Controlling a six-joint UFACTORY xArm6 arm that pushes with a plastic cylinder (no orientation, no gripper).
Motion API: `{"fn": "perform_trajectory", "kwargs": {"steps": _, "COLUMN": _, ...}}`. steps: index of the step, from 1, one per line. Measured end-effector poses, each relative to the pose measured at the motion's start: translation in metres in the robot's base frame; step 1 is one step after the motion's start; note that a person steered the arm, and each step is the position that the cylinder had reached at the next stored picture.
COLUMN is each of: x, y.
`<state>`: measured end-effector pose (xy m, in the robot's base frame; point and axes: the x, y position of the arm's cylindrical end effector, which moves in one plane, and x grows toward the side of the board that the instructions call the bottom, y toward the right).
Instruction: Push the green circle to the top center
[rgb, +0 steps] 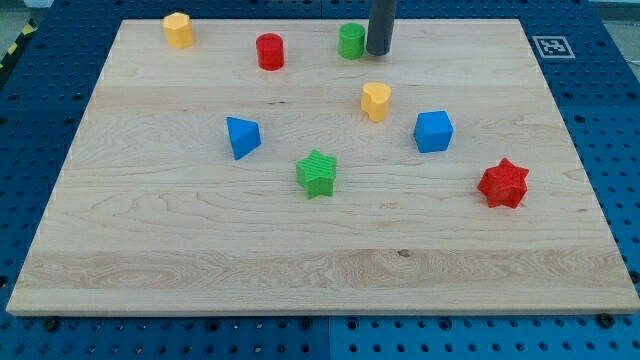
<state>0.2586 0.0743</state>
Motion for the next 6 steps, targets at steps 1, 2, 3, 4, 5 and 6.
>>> {"fn": "perform_trajectory", "kwargs": {"steps": 1, "x": -0.001, "y": -0.013}}
{"fn": "perform_trajectory", "kwargs": {"steps": 2, "x": -0.013, "y": -0.022}}
{"fn": "perform_trajectory", "kwargs": {"steps": 3, "x": -0.023, "y": -0.027}}
{"fn": "perform_trajectory", "kwargs": {"steps": 4, "x": -0.023, "y": -0.028}}
{"fn": "perform_trajectory", "kwargs": {"steps": 5, "x": -0.023, "y": -0.032}}
{"fn": "perform_trajectory", "kwargs": {"steps": 6, "x": -0.023, "y": -0.033}}
